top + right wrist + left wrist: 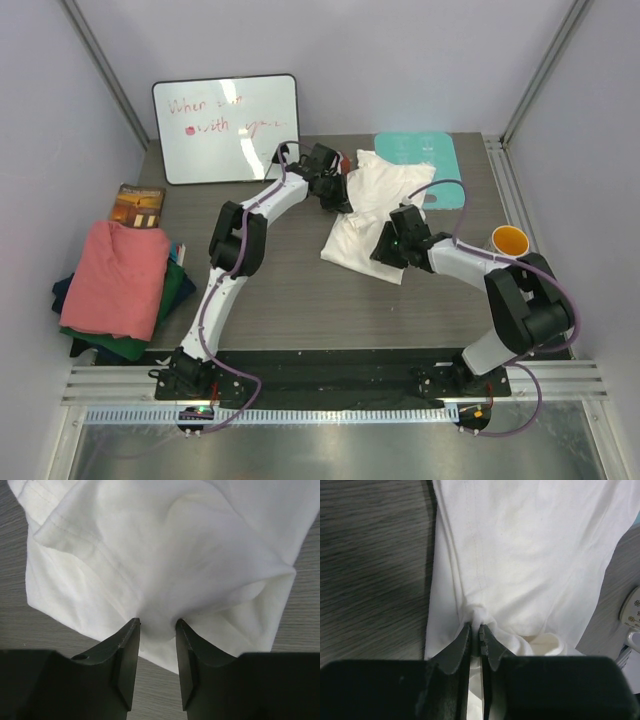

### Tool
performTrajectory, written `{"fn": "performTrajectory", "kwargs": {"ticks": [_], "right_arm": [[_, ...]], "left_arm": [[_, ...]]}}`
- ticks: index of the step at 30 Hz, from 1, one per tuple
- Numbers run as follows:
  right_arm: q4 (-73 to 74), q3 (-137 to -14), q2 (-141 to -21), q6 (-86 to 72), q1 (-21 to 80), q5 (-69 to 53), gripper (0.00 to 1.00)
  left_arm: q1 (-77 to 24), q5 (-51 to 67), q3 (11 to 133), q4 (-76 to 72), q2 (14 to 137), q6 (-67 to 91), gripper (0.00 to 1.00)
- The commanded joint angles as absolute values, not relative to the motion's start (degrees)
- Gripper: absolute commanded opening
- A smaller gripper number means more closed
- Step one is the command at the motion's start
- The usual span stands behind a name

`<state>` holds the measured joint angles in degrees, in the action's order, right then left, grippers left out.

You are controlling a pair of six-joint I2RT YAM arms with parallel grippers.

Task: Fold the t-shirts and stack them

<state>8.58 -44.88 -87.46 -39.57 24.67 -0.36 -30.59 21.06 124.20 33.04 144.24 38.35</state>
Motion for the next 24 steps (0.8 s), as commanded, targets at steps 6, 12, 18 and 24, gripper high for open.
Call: {"fn": "performTrajectory", "kwargs": {"ticks": [6, 12, 18, 24], "right_arm": [[5.4, -45.3, -88.6, -41.3, 25.5, 2.1, 0.13], [6.3, -46.0, -84.9, -41.8, 25.4, 4.9, 0.10], [7.2, -47.1, -83.6, -42.8, 23.6, 8.3, 0.08], [7.4, -49.7, -84.3, -42.7, 21.8, 11.6, 0.07]], "left_arm": [[-30.3, 20.8, 122.1, 34.8, 140.9, 36.2, 0.11], [-30.3, 20.9, 121.7, 34.8, 140.7, 36.2, 0.10], [-30.2, 20.7, 121.3, 34.9, 139.8, 36.0, 0.10], [-30.2, 20.7, 121.5, 35.0, 139.7, 36.0, 0.10]]}}
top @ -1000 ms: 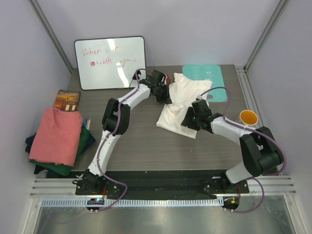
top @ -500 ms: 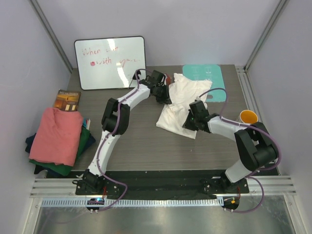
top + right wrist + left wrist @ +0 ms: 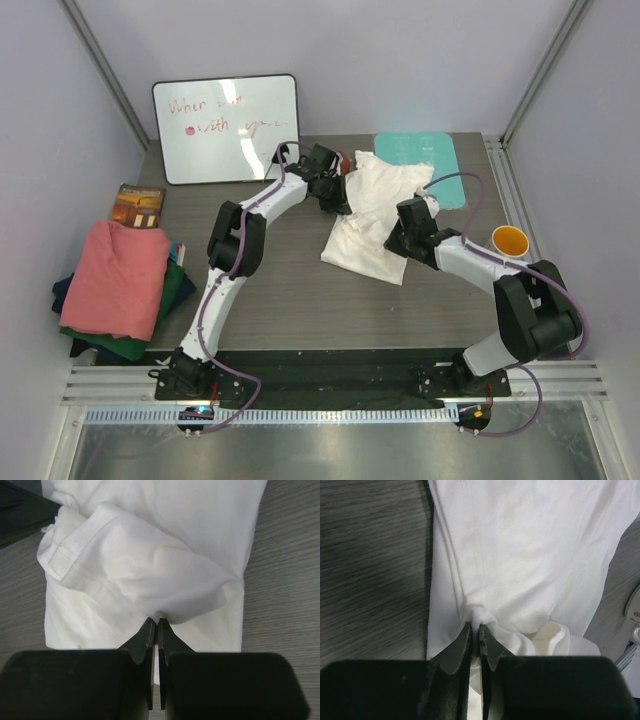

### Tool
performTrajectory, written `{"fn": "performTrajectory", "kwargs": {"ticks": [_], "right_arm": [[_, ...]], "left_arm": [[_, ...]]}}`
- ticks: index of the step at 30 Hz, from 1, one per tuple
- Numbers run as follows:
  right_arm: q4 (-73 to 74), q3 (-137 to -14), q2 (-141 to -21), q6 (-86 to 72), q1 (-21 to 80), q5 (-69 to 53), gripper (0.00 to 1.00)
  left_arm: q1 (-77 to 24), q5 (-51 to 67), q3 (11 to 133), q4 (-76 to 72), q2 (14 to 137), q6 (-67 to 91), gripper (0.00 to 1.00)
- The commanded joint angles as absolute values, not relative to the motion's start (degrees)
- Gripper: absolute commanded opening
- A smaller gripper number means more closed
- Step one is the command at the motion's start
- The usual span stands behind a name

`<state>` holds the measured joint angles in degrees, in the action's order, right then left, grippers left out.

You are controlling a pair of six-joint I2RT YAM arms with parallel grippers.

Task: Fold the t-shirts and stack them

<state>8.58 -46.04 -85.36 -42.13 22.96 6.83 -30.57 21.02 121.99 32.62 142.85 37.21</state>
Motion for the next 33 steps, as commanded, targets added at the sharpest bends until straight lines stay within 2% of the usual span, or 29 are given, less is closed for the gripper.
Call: {"fn": "performTrajectory", "kwargs": {"ticks": [1, 26, 28, 31, 33], "right_arm": [[7.5, -50.4, -84.8, -42.9, 21.5, 11.9, 0.06], [1.3, -54.0, -86.6, -47.5, 16.2, 18.8, 0.05], [0.7, -54.8, -87.2, -47.5, 16.1, 19.0, 0.06], [0.4, -55.7, -88.4, -47.3, 16.0, 19.4, 0.06], [0.4, -56.4, -88.9, -47.3, 16.0, 20.5, 0.06]], "left_arm": [[-30.2, 20.7, 121.6, 35.0, 139.8, 36.0, 0.10], [-29.8, 15.8, 122.4, 34.3, 135.7, 36.1, 0.09], [-29.6, 15.7, 123.7, 34.3, 135.9, 36.6, 0.12], [-29.6, 16.5, 125.9, 34.2, 136.9, 36.9, 0.22], [-29.5, 16.5, 128.0, 34.6, 138.1, 37.4, 0.26]]}}
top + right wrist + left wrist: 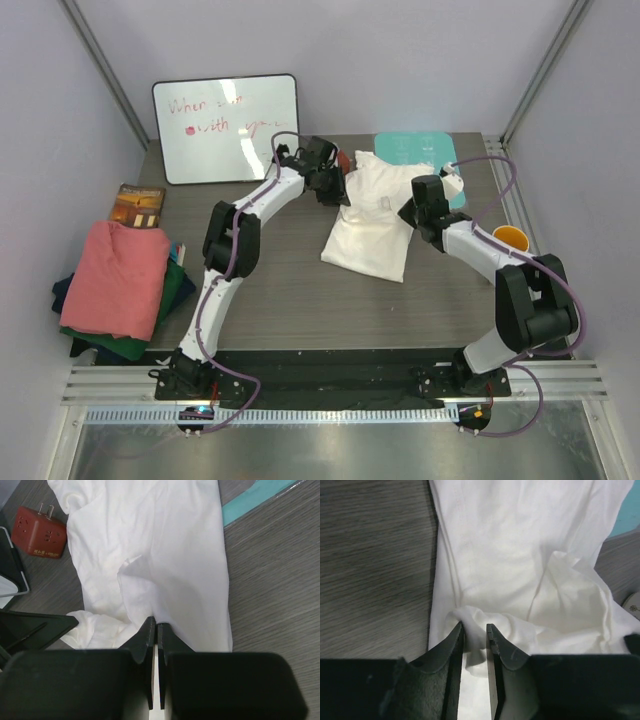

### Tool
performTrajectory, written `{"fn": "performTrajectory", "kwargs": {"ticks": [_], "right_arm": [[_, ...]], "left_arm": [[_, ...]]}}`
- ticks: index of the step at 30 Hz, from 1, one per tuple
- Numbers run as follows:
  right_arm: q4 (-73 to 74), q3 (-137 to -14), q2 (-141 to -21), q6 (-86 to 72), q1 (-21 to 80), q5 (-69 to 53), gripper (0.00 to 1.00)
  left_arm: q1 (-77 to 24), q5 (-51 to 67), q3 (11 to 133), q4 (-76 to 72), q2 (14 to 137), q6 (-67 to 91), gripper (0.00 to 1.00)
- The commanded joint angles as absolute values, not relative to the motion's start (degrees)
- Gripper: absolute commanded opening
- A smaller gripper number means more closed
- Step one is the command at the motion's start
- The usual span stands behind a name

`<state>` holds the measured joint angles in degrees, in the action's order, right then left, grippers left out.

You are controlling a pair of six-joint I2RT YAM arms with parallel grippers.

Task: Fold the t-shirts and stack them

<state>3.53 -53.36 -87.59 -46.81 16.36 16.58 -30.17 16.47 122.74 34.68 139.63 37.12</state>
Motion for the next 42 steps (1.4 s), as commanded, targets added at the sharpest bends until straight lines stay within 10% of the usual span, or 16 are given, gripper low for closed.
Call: {"fn": "performTrajectory", "kwargs": {"ticks": [1, 14, 28, 42], "right_arm": [[0.3, -56.7, -89.3, -47.2, 15.9, 20.8, 0.06], [1.8, -58.8, -92.7, -46.5, 15.5, 26.9, 0.16], [6.8, -63.0, -94.3, -39.8, 15.4, 29.9, 0.59], [9.5, -49.8, -78.9, -36.6, 15.9, 18.6, 0.61]], "left_arm": [[-29.4, 16.5, 128.8, 34.9, 138.4, 37.6, 0.26], [-27.1, 14.3, 129.4, 36.0, 138.5, 38.4, 0.41], [-29.7, 12.8, 107.4, 32.2, 123.9, 33.8, 0.40], [-30.8, 21.4, 81.2, 18.4, 117.2, 36.1, 0.40]]}}
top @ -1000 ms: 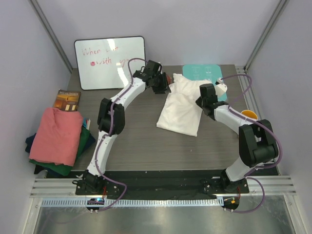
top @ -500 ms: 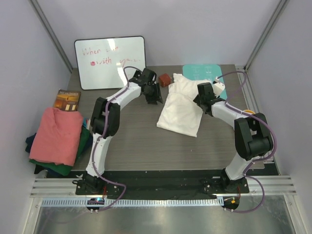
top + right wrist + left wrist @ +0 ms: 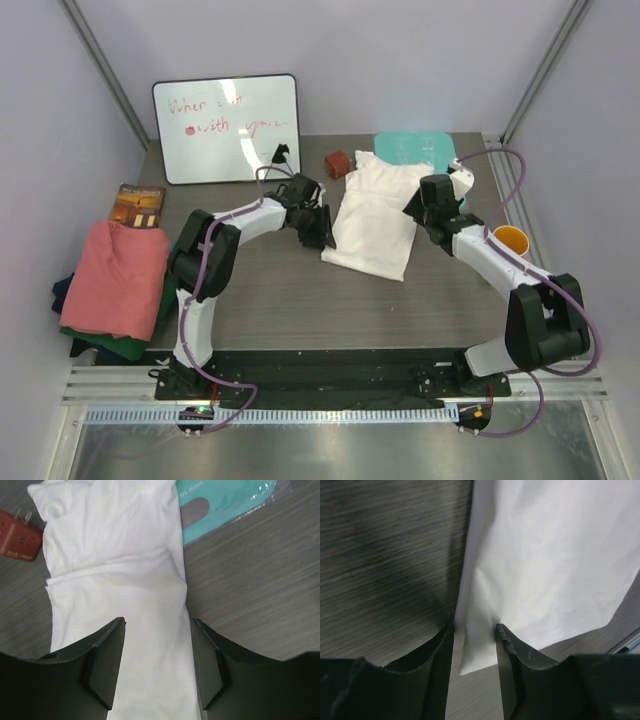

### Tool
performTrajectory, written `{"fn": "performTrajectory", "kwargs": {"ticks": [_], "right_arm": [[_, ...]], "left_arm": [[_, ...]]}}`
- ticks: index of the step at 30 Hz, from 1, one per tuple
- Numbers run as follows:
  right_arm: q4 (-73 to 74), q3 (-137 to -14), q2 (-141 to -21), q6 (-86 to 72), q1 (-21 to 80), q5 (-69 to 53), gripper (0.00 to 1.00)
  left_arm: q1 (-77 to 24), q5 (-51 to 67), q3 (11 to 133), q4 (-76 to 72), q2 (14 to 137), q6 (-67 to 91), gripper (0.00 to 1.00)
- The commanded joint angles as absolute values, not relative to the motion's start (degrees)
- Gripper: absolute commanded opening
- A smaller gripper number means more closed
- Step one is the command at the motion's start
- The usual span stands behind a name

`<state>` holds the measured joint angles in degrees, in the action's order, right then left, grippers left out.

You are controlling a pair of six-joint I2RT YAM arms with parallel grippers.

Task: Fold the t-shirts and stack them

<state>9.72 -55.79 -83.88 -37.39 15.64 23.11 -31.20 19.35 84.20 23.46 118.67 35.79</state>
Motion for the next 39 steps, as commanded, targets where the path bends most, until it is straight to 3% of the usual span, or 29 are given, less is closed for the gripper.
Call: {"fn": "performTrajectory", "kwargs": {"ticks": [1, 10, 34, 38, 39], "right_arm": [[9.3, -48.7, -78.6, -36.5, 15.9, 17.4, 0.61], [11.1, -44.7, -81.4, -34.7, 18.4, 8.8, 0.55], [16.4, -37.5, -86.7, -37.8, 27.2, 17.4, 0.56], [16.0, -39.0, -89.3, -37.5, 27.2, 16.9, 0.45], [16.0, -39.4, -89.6, -37.6, 27.2, 16.5, 0.38]], "left_arm": [[-30.8, 21.3, 80.3, 18.3, 117.3, 36.1, 0.40], [-30.8, 22.2, 76.0, 16.4, 118.0, 35.8, 0.40], [-33.6, 24.6, 69.6, 11.5, 118.2, 37.6, 0.29], [-33.7, 24.6, 69.9, 11.3, 118.6, 37.6, 0.19], [-33.7, 24.6, 70.0, 11.3, 118.7, 37.5, 0.13]]}}
